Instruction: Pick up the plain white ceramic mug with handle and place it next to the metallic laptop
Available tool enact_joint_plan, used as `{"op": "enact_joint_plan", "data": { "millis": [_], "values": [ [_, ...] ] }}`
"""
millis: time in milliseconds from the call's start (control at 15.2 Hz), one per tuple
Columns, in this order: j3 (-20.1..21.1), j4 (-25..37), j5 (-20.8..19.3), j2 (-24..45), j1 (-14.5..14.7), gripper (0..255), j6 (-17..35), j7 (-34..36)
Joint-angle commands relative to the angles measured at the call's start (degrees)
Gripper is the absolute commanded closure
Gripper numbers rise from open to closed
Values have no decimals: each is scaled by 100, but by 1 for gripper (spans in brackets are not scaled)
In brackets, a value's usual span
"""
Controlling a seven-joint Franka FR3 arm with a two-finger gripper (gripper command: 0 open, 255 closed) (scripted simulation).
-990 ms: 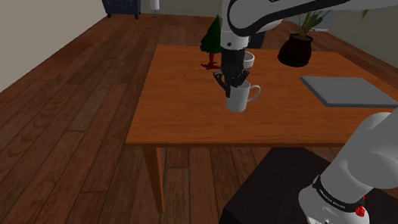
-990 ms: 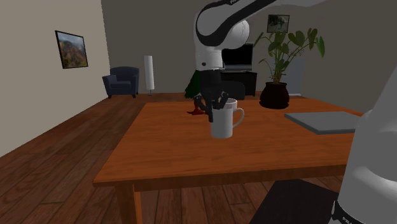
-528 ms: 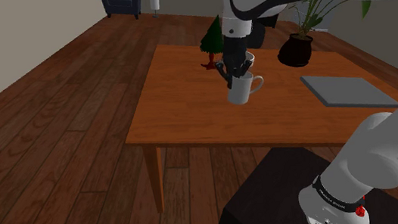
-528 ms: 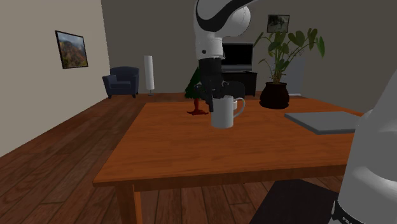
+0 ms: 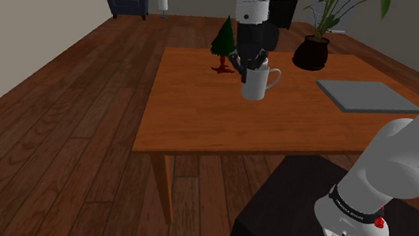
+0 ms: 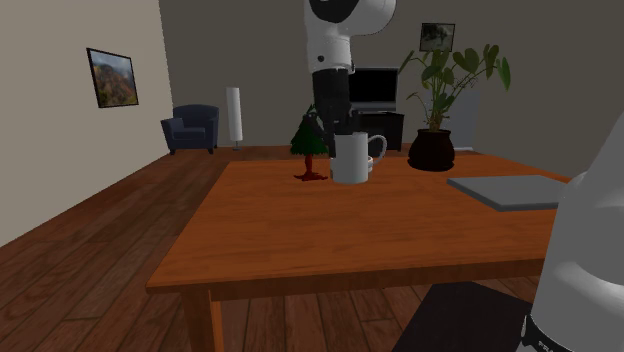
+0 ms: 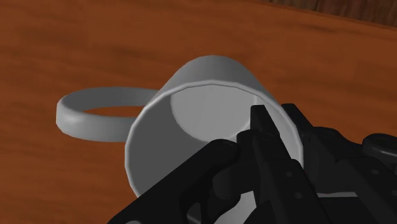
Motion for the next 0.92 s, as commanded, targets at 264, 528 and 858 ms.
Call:
{"op": "enact_joint_plan", "data": {
  "millis": [264, 528, 858],
  "values": [
    [-8, 425, -7, 23, -4, 255, -404, 24],
    [-360, 329, -186, -79, -235, 255, -445, -524],
    [-803, 349, -423, -72, -524, 255, -484, -1211]
  ]
}}
